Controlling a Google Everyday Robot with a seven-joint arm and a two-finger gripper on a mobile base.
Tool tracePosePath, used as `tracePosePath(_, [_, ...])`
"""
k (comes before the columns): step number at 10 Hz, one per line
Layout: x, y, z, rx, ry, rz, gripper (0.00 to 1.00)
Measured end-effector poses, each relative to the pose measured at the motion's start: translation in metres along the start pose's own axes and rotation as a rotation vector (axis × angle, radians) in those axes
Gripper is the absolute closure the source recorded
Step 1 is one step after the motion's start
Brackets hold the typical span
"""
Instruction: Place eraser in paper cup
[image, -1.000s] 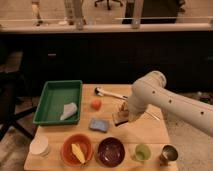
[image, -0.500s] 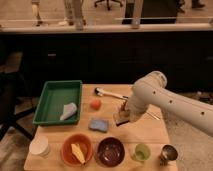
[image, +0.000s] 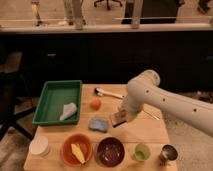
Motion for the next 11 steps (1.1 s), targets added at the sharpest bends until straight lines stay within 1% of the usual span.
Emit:
tracePosePath(1, [-0.02, -0.008, 0.002, -0.009, 0.002, -0.054, 1.0])
tracePosePath(2, [-0.047, -0.018, 0.005, -0.018, 0.002, -0.108, 1.0])
tracePosePath(4, [-0.092, -0.032, 0.008, -0.027, -0.001, -0.195, 1.0])
tracePosePath(5, [-0.121, -0.04, 0.011, -0.032, -0.004, -0.249, 1.0])
tracePosePath(6, [-0.14, -0.045, 0.013, -0.035, -0.009, -0.282, 1.0])
tracePosePath(7, [-0.163, -0.051, 0.016, -0.041, -0.018, -0.323, 1.0])
tracePosePath(8, [-0.181, -0.055, 0.018, -0.044, -0.032, -0.35, 1.0])
tracePosePath(11, [-0.243, -0.064, 0.022, -0.06, -0.103, -0.444, 1.0])
